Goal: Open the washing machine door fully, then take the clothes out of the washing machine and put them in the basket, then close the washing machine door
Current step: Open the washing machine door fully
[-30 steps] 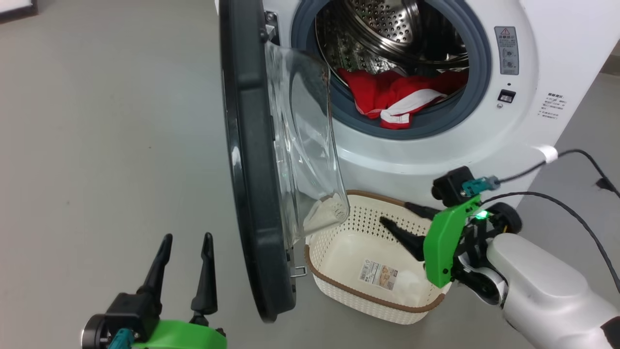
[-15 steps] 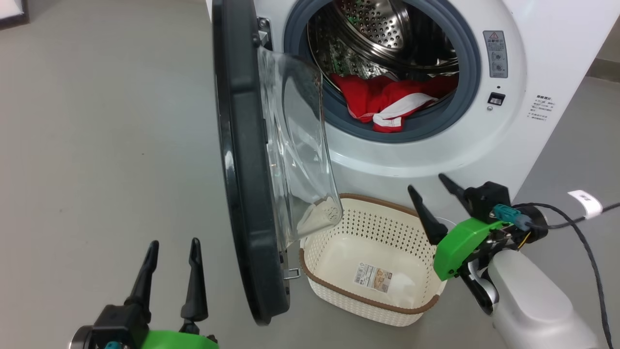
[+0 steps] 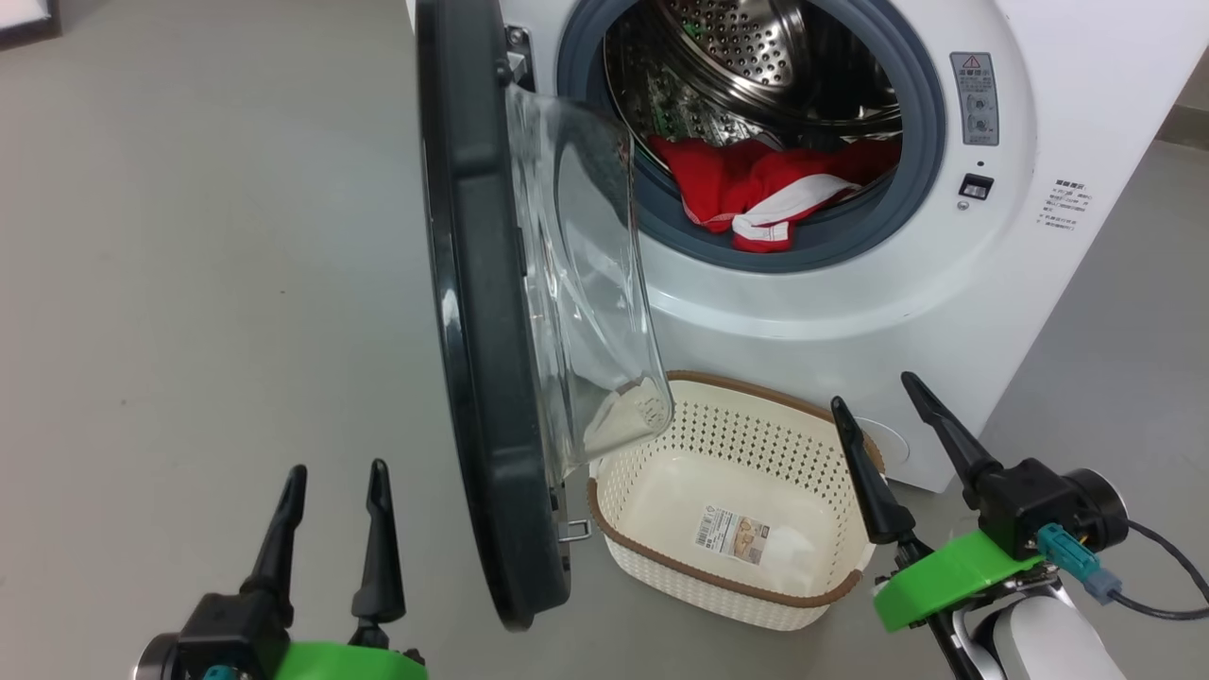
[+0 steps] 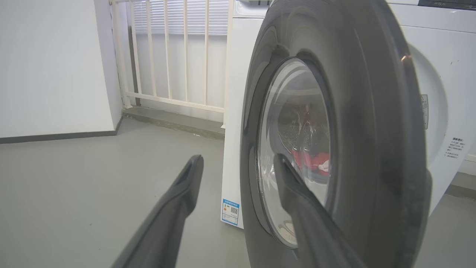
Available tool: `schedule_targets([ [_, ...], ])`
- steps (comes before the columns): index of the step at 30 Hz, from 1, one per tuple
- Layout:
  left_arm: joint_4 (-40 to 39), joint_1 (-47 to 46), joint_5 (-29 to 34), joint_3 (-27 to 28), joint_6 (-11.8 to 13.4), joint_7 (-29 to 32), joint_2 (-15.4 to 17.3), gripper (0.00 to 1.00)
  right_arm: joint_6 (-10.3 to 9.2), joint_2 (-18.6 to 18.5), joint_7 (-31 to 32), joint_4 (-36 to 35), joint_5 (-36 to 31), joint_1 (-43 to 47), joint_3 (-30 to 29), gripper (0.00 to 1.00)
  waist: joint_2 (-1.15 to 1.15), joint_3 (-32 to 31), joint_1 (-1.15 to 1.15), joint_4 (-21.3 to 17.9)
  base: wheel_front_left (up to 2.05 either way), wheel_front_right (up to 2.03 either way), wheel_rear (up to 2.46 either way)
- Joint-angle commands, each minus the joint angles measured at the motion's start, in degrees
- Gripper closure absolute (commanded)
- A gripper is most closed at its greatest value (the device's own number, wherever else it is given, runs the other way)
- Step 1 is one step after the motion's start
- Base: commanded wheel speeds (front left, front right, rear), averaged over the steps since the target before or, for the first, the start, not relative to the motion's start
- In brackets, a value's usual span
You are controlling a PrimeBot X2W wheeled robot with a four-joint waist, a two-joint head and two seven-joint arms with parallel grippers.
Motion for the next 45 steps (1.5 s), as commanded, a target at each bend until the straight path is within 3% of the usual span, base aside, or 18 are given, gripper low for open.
schedule_targets([
  [1,-1.8,-1.0,0.0,1.9,0.3,-0.3,0.3,0.00,0.26,0.2,-0.5,-2.1,0.7,-0.3,0.8,0.00,0.00,0.1,0.00,0.0,0.00,0.00,0.00],
  [24,-1.4,-1.0,0.6,1.4,1.1,-0.3,0.3,0.00,0.26,0.2,-0.5,-4.2,1.9,1.3,1.6,0.00,0.00,0.8,0.00,-0.6,0.00,0.00,0.00],
  [26,-1.2,-1.0,0.7,1.3,1.1,-0.3,0.3,0.94,0.26,0.2,-0.5,-4.1,1.9,1.2,1.6,0.00,0.00,0.9,0.00,-0.6,0.00,0.00,0.00],
  [27,-1.1,-1.1,0.7,1.2,1.2,-0.3,0.3,1.00,0.26,0.2,-0.5,-4.1,1.9,1.2,1.6,0.00,0.00,0.9,0.00,-0.6,0.00,0.00,0.00],
  [32,-4.1,-2.9,2.4,0.9,1.5,-0.3,0.3,1.00,0.26,0.2,-0.5,-3.7,2.0,1.0,1.6,0.00,0.00,1.1,0.00,-0.5,0.00,0.00,0.00],
  [45,-20.5,-10.1,3.5,0.7,2.1,-0.3,0.3,1.00,0.26,0.2,-0.5,-2.8,2.5,0.4,2.2,0.00,0.00,1.2,0.00,-1.0,0.00,0.00,0.00],
])
